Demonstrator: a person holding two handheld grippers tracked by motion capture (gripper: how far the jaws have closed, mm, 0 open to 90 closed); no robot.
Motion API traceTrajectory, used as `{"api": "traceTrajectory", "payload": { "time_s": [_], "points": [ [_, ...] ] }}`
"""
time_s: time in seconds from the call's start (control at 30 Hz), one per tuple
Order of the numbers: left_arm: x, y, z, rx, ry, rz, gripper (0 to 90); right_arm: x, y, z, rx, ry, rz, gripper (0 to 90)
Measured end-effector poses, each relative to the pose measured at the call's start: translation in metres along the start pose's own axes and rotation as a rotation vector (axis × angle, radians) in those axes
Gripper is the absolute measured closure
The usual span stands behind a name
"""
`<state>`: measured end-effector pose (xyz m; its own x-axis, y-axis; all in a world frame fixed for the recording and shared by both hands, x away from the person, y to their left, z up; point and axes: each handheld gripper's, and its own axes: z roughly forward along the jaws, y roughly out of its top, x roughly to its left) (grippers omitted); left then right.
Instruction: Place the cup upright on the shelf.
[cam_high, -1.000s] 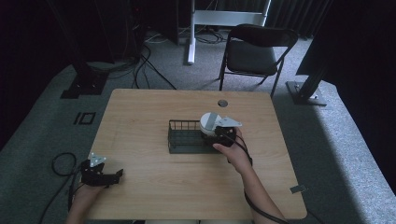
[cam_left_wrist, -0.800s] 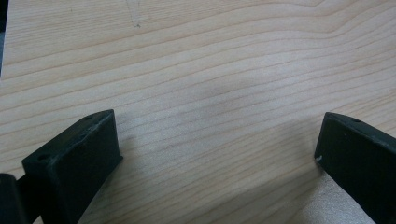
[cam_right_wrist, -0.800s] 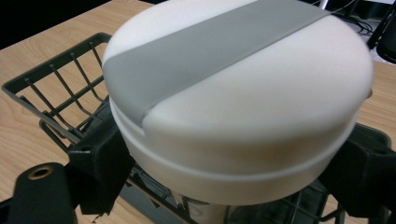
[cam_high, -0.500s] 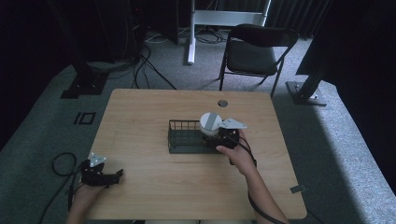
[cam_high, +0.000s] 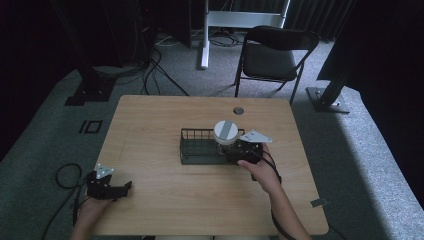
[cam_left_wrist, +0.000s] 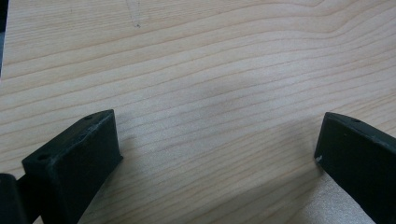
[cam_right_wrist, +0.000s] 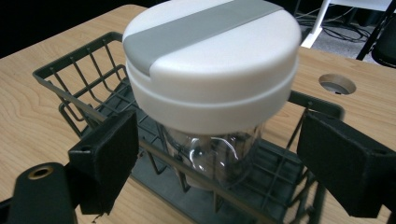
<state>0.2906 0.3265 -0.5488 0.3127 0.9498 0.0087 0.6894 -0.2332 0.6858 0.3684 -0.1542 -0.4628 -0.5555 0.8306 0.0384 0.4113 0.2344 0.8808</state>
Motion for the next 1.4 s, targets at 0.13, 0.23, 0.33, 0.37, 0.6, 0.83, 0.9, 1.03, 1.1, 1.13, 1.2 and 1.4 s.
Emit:
{"api": "traceTrajectory", "payload": {
  "time_s": [0.13, 0.23, 0.33, 0.37, 0.6, 0.83, 0.9, 1.03, 1.1, 1.13, 1.2, 1.4],
  "points": [
    [0.000, 0.000, 0.000, 0.000, 0.000, 0.000, 0.2, -0.003, -0.003, -0.007, -0.010, 0.000, 0.002, 12.8],
    [0.000, 0.000, 0.000, 0.001, 0.000, 0.000, 0.2, -0.007, -0.007, -0.011, -0.011, -0.005, -0.003, 12.8],
    [0.000, 0.000, 0.000, 0.000, 0.000, 0.000, 0.1, -0.011, -0.011, -0.014, -0.004, -0.015, -0.004, 12.8],
    [0.000, 0.000, 0.000, 0.000, 0.000, 0.000, 0.1, -0.013, -0.013, -0.015, -0.005, -0.017, -0.001, 12.8],
    [0.000, 0.000, 0.000, 0.000, 0.000, 0.000, 0.2, -0.021, -0.024, -0.024, -0.001, -0.018, 0.008, 12.8],
    [0.000, 0.000, 0.000, 0.000, 0.000, 0.000, 0.2, -0.026, -0.037, -0.034, 0.001, -0.020, 0.011, 12.8],
    [0.000, 0.000, 0.000, 0.001, 0.000, 0.000, 0.2, -0.030, -0.045, -0.038, 0.006, -0.030, 0.023, 12.8],
    [0.000, 0.000, 0.000, 0.000, 0.000, 0.000, 0.1, -0.036, -0.054, -0.040, 0.006, -0.047, 0.049, 12.8],
    [0.000, 0.000, 0.000, 0.000, 0.000, 0.000, 0.1, -0.040, -0.060, -0.041, 0.012, -0.058, 0.054, 12.8],
    [0.000, 0.000, 0.000, 0.000, 0.000, 0.000, 0.2, -0.042, -0.063, -0.041, 0.015, -0.062, 0.054, 12.8],
    [0.000, 0.000, 0.000, 0.000, 0.000, 0.000, 0.2, -0.045, -0.067, -0.041, 0.017, -0.074, 0.060, 12.8],
    [0.000, 0.000, 0.000, 0.000, 0.000, 0.000, 0.2, -0.053, -0.076, -0.041, 0.026, -0.105, 0.066, 12.8]
  ]
}}
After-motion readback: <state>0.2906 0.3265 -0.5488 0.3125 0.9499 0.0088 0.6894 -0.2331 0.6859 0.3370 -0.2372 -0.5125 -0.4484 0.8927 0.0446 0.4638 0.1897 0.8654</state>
